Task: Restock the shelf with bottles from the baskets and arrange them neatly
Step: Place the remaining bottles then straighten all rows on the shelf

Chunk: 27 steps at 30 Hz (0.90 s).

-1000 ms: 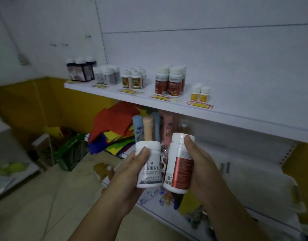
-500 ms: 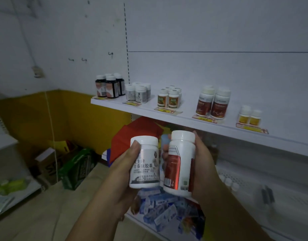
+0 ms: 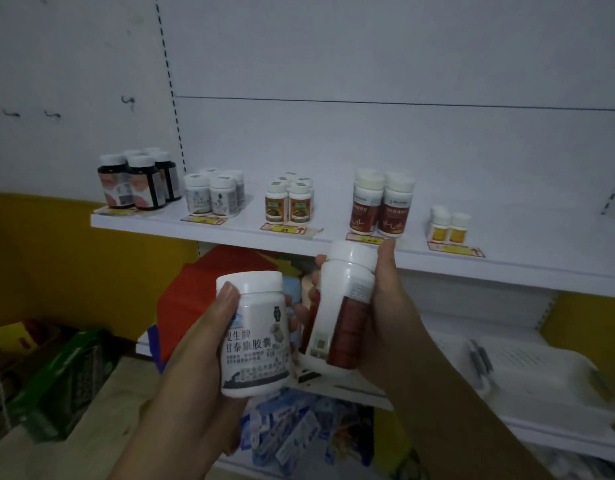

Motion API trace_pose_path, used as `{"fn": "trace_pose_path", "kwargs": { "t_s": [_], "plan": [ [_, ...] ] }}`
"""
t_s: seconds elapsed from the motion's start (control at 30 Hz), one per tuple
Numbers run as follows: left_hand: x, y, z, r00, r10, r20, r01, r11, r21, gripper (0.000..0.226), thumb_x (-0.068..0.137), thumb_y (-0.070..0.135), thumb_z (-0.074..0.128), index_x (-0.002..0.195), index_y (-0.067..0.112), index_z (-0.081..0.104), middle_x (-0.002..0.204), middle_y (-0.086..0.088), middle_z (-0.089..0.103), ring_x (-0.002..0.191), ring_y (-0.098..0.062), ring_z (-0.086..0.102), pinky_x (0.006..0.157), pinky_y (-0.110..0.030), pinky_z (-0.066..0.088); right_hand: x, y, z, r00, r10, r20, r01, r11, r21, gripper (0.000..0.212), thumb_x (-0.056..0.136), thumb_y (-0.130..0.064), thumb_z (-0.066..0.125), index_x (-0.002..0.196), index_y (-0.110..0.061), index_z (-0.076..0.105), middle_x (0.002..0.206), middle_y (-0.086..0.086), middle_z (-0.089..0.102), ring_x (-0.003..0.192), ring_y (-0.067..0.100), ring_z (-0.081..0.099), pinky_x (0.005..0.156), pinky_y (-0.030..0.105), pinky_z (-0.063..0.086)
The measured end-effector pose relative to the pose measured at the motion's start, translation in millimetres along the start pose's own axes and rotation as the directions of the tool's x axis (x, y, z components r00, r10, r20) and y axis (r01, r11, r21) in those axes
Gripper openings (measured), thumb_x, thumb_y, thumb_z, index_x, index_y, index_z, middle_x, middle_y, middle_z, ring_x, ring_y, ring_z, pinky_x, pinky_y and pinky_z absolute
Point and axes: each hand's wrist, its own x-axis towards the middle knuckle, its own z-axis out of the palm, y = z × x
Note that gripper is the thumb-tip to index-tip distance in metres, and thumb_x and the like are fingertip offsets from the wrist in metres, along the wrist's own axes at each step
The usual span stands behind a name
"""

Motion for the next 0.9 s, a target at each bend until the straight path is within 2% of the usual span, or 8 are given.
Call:
{"fn": "trace_pose_path", "kwargs": {
  "t_s": [0.1,0.2,0.33,0.4,0.47,0.63,0.8,0.9],
  "plan": [
    [8,2,6,0.999,0.008,0.043,-0.011,0.998,0.059,0.041,0.055,0.049,0.061,0.081,0.022,0.079,0.081,-0.008,0.077,0.068,-0.020,0.074,0.050,-0.029,0.056,0,-12,3,0.999,0.035,0.009,-0.032,0.970,-0.243,0.097,0.045,-0.078,0.056,0.105,-0.002,0.068,0.096,0.015,0.073,0.087,0.029,0.070,0.079,0.041,0.056],
    [14,4,10,0.998,-0.008,0.059,0.001,0.994,0.108,0.043,0.059,0.050,0.061,0.089,0.025,0.077,0.087,-0.008,0.077,0.073,-0.020,0.074,0.054,-0.030,0.057,-1,-20,10,0.999,-0.044,-0.003,0.039,0.912,-0.409,0.091,0.045,-0.074,0.058,0.110,-0.011,0.066,0.098,0.011,0.075,0.090,0.025,0.071,0.084,0.043,0.055],
    [25,9,10,0.997,0.002,0.079,-0.015,0.986,0.168,0.047,0.057,0.052,0.065,0.096,0.028,0.075,0.101,-0.009,0.075,0.088,-0.023,0.073,0.062,-0.033,0.058,0,-29,15,0.998,-0.019,0.053,0.034,0.952,-0.303,0.056,0.070,-0.051,0.062,0.111,-0.012,0.066,0.109,0.012,0.071,0.103,0.028,0.067,0.094,0.047,0.049],
    [29,10,10,0.996,-0.004,0.084,-0.010,0.986,0.168,0.050,0.055,0.053,0.066,0.096,0.027,0.075,0.103,-0.010,0.074,0.092,-0.024,0.072,0.063,-0.033,0.059,-2,-34,16,0.997,-0.019,0.073,0.033,0.979,-0.202,0.033,0.074,-0.035,0.060,0.093,-0.013,0.075,0.106,0.015,0.072,0.102,0.030,0.068,0.089,0.046,0.052],
    [33,9,13,0.994,-0.012,0.107,-0.004,0.989,0.151,0.050,0.055,0.052,0.065,0.096,0.025,0.075,0.105,-0.011,0.074,0.093,-0.026,0.071,0.063,-0.034,0.059,-6,-37,15,0.995,-0.059,0.078,0.075,0.970,-0.231,0.027,0.073,-0.030,0.060,0.083,-0.013,0.078,0.104,0.013,0.073,0.101,0.028,0.068,0.088,0.044,0.052],
    [44,4,18,0.973,-0.053,0.227,0.020,0.989,0.146,0.047,0.061,0.054,0.061,0.099,0.029,0.074,0.105,-0.007,0.074,0.094,-0.025,0.071,0.064,-0.036,0.059,-20,-46,13,0.981,-0.193,-0.005,0.158,0.816,-0.556,0.058,0.069,-0.044,0.066,0.112,-0.006,0.060,0.104,0.010,0.073,0.097,0.025,0.070,0.088,0.042,0.054],
    [60,-3,23,0.964,-0.075,0.256,0.022,0.979,0.204,0.046,0.059,0.051,0.063,0.096,0.027,0.075,0.099,-0.011,0.075,0.089,-0.028,0.072,0.060,-0.036,0.059,-26,-52,2,0.947,-0.301,-0.115,0.182,0.794,-0.579,0.065,0.066,-0.046,0.065,0.120,-0.011,0.056,0.108,0.011,0.071,0.100,0.026,0.068,0.092,0.045,0.052],
    [77,-2,27,0.970,-0.054,0.236,-0.009,0.966,0.258,0.047,0.065,0.037,0.064,0.109,0.022,0.068,0.103,-0.010,0.074,0.093,-0.028,0.071,0.065,-0.040,0.058,-20,-69,-4,0.932,-0.331,-0.146,0.203,0.813,-0.545,0.060,0.069,-0.043,0.064,0.119,-0.010,0.058,0.112,0.015,0.068,0.102,0.030,0.065,0.097,0.051,0.048]
  ]
}}
